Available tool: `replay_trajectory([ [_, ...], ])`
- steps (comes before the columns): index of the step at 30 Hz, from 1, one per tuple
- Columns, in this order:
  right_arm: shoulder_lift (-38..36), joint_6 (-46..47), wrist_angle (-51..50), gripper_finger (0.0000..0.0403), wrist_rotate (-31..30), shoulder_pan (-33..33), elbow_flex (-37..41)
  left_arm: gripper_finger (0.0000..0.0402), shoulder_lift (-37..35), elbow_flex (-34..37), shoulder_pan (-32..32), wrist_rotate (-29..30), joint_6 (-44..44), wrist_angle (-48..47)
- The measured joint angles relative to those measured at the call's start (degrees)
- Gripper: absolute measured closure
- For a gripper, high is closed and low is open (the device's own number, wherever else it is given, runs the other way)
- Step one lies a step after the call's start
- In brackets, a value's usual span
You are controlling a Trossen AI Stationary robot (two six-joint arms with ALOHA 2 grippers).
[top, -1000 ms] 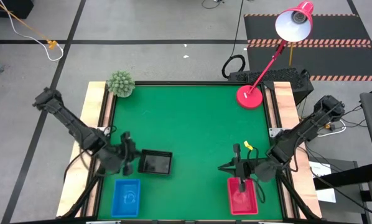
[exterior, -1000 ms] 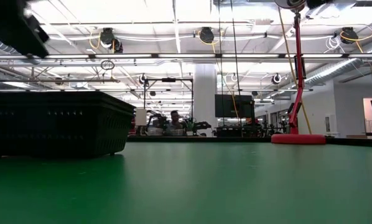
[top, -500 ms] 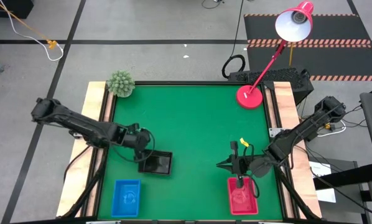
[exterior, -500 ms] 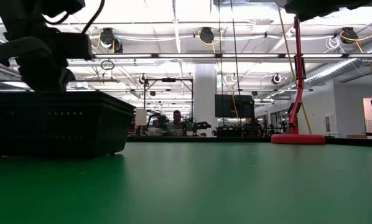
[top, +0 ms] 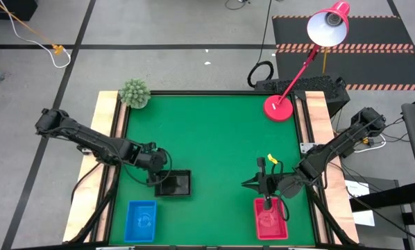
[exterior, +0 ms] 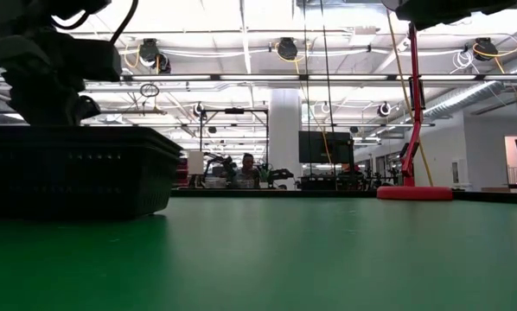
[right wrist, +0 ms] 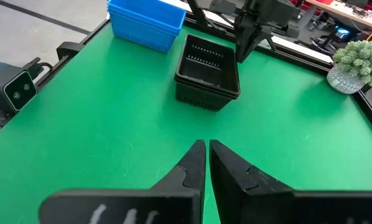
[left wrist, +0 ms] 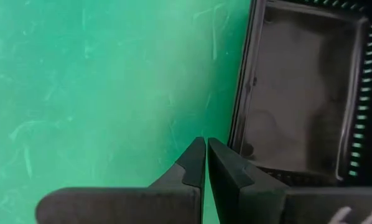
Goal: Stack baskets by color
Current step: Adjust the black bins, then return to Home Position
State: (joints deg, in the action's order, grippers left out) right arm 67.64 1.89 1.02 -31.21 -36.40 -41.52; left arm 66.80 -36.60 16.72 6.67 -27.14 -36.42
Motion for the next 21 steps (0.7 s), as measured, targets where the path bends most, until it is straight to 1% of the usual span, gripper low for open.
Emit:
replay_trajectory([
  [7,0.0,0.4,0.0,0.039,0.0,0.0,0.0,0.038,0.0,0.0,1.6,-0.1,-1.7,0.2],
  [9,0.0,0.4,0.0,0.039,0.0,0.0,0.0,0.038,-0.2,0.0,2.0,0.8,-1.9,0.1],
  [13,0.0,0.4,0.0,0.039,0.0,0.0,0.0,0.038,-1.5,-1.2,2.1,5.9,-2.0,-0.1],
  [16,-0.3,-0.1,0.0,0.039,-0.2,0.0,0.0,0.038,-2.9,-3.5,2.1,11.4,-0.8,0.1],
  [19,-2.1,-1.1,0.6,0.039,-0.4,0.0,0.0,0.038,-4.3,-5.9,2.1,17.1,2.4,1.1],
  [21,-4.4,-1.9,0.4,0.039,-0.4,0.0,0.0,0.038,-5.3,-7.3,2.1,20.5,6.2,4.2],
])
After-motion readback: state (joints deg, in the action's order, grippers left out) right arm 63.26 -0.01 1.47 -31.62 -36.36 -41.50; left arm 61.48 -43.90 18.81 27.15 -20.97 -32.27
